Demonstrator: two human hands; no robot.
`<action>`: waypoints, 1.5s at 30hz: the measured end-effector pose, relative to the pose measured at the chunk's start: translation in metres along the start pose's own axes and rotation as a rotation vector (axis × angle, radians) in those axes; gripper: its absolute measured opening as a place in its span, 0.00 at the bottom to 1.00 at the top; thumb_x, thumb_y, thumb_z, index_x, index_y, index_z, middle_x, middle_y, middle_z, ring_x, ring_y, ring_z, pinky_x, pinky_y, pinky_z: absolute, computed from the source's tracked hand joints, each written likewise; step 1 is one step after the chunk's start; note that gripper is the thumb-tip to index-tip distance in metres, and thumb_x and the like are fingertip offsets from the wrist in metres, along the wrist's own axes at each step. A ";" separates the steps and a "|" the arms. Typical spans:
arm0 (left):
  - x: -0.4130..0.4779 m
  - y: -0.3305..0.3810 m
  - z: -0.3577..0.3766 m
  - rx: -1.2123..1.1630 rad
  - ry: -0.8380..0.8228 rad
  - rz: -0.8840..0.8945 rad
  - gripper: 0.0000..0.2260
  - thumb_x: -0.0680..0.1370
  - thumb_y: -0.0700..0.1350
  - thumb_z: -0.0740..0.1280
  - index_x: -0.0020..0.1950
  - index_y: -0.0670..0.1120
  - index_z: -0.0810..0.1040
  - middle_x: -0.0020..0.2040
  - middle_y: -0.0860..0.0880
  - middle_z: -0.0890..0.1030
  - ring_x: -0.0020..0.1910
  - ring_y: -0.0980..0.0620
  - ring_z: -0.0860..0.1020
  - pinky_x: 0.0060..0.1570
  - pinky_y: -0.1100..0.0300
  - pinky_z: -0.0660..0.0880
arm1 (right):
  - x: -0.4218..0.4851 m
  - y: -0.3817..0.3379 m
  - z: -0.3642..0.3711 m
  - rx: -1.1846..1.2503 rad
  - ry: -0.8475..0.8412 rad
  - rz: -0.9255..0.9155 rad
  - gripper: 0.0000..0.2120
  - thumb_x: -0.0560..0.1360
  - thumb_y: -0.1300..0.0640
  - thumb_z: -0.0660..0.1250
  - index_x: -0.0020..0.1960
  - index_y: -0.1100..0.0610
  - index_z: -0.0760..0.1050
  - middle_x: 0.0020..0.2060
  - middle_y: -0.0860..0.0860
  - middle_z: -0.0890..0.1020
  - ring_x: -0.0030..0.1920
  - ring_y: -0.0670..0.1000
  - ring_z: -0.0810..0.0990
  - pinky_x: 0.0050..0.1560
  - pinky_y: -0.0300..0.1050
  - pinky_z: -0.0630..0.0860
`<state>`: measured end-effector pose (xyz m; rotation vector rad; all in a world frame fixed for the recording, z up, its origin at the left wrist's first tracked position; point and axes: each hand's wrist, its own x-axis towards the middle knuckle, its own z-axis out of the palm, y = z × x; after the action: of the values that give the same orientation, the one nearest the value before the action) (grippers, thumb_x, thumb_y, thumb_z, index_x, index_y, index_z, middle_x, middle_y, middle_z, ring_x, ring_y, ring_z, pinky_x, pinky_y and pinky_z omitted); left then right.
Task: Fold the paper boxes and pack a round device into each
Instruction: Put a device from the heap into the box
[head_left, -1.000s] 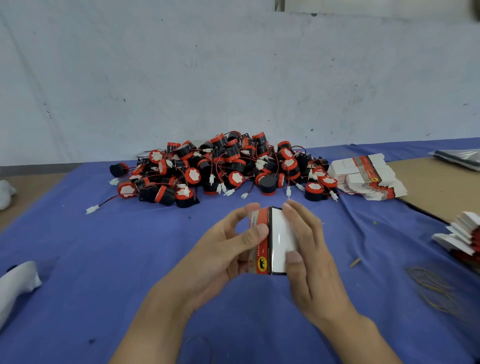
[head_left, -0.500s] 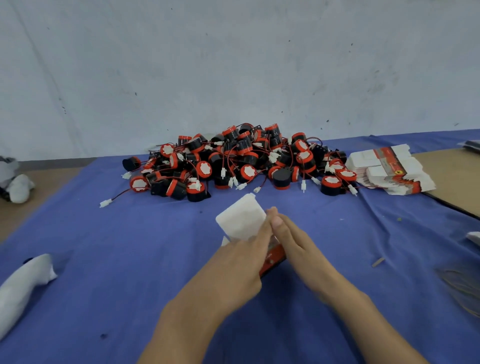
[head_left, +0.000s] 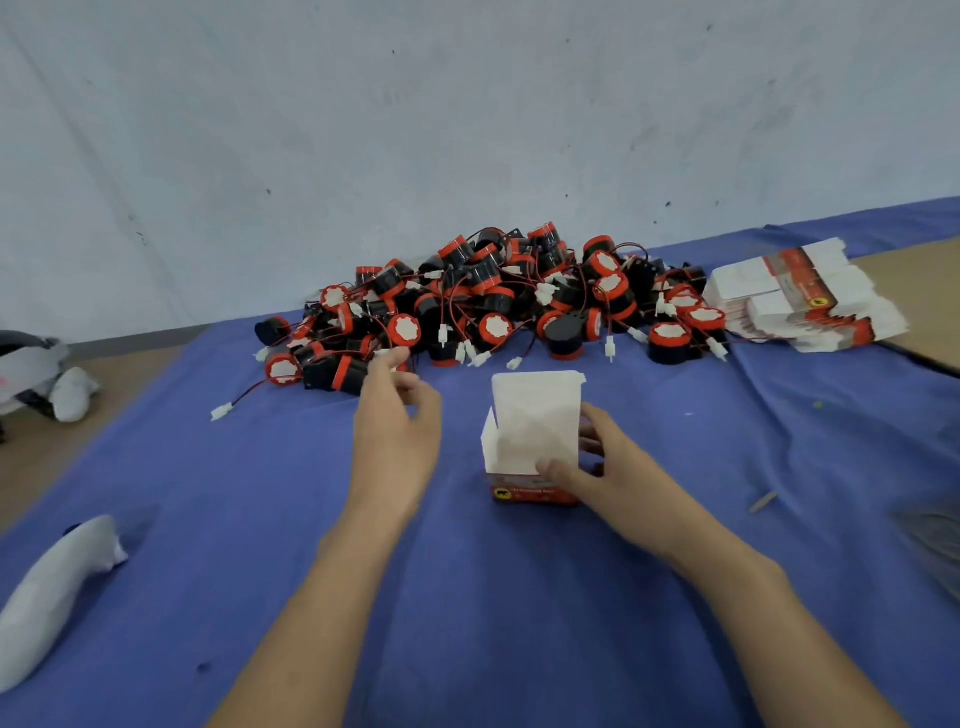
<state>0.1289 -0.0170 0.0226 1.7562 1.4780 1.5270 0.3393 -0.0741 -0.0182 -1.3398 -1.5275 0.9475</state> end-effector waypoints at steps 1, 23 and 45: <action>0.012 -0.011 0.002 0.056 -0.013 -0.090 0.16 0.82 0.44 0.61 0.70 0.53 0.67 0.61 0.51 0.75 0.50 0.54 0.77 0.41 0.61 0.72 | 0.000 -0.002 0.000 0.010 -0.001 -0.016 0.27 0.72 0.33 0.69 0.63 0.18 0.57 0.53 0.17 0.71 0.57 0.24 0.71 0.51 0.27 0.71; 0.103 -0.097 0.011 0.567 0.206 -0.216 0.18 0.80 0.48 0.63 0.66 0.43 0.63 0.56 0.39 0.78 0.50 0.36 0.77 0.41 0.46 0.71 | 0.002 0.006 -0.029 -0.012 0.286 -0.058 0.42 0.70 0.24 0.49 0.80 0.37 0.48 0.71 0.37 0.66 0.53 0.32 0.74 0.53 0.38 0.70; -0.065 0.070 -0.025 -0.439 -0.432 -0.069 0.17 0.77 0.48 0.68 0.66 0.55 0.76 0.59 0.59 0.83 0.60 0.60 0.79 0.58 0.63 0.76 | -0.046 -0.052 0.021 -0.146 0.291 -0.478 0.26 0.78 0.34 0.58 0.75 0.31 0.58 0.67 0.33 0.68 0.66 0.37 0.70 0.57 0.26 0.70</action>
<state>0.1474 -0.1079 0.0564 1.6139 0.9025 1.2182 0.3046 -0.1261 0.0184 -1.0797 -1.6054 0.3325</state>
